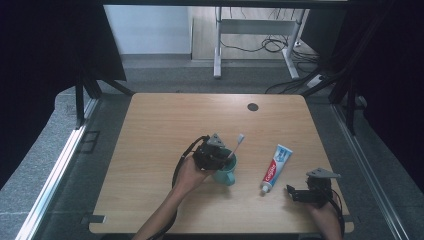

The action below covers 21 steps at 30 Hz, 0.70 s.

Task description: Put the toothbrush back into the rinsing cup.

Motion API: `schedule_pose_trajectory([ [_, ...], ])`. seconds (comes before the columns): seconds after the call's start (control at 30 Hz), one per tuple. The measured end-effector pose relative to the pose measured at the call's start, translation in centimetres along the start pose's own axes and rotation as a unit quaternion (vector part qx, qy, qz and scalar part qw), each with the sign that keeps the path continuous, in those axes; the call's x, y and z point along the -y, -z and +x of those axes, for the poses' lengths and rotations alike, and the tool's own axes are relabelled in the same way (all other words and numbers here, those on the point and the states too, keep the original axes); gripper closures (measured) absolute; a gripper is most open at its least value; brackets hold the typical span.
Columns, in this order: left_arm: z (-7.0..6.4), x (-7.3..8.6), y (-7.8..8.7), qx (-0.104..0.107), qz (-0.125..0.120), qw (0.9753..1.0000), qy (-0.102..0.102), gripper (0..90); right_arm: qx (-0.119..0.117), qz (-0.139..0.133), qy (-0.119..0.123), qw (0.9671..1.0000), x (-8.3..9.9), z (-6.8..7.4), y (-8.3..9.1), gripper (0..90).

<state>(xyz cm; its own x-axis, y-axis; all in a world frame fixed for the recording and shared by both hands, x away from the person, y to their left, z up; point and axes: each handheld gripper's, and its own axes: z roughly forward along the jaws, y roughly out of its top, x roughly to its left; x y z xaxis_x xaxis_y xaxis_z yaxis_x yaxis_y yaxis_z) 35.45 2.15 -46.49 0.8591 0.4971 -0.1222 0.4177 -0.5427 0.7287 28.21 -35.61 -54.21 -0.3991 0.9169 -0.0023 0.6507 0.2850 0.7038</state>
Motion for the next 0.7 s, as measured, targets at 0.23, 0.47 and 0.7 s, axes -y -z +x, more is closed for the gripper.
schedule_pose_trajectory([
  [0.23, -0.3, -0.3, 0.3, -0.004, -0.008, 1.0, 0.001, 63.3, 0.0, 0.0, 0.0, 1.0, 0.0, 0.0, 0.0, 0.0],
  [0.47, -0.5, -0.7, 0.9, -0.012, -0.012, 0.9999, -0.003, 56.8, 0.0, 0.0, 0.0, 1.0, 0.0, 0.0, 0.0, 0.0],
  [0.7, -0.5, -1.2, 1.9, -0.021, -0.018, 0.9996, -0.01, 47.9, 0.0, 0.0, 0.0, 1.0, 0.0, 0.0, 0.0, 0.0],
])
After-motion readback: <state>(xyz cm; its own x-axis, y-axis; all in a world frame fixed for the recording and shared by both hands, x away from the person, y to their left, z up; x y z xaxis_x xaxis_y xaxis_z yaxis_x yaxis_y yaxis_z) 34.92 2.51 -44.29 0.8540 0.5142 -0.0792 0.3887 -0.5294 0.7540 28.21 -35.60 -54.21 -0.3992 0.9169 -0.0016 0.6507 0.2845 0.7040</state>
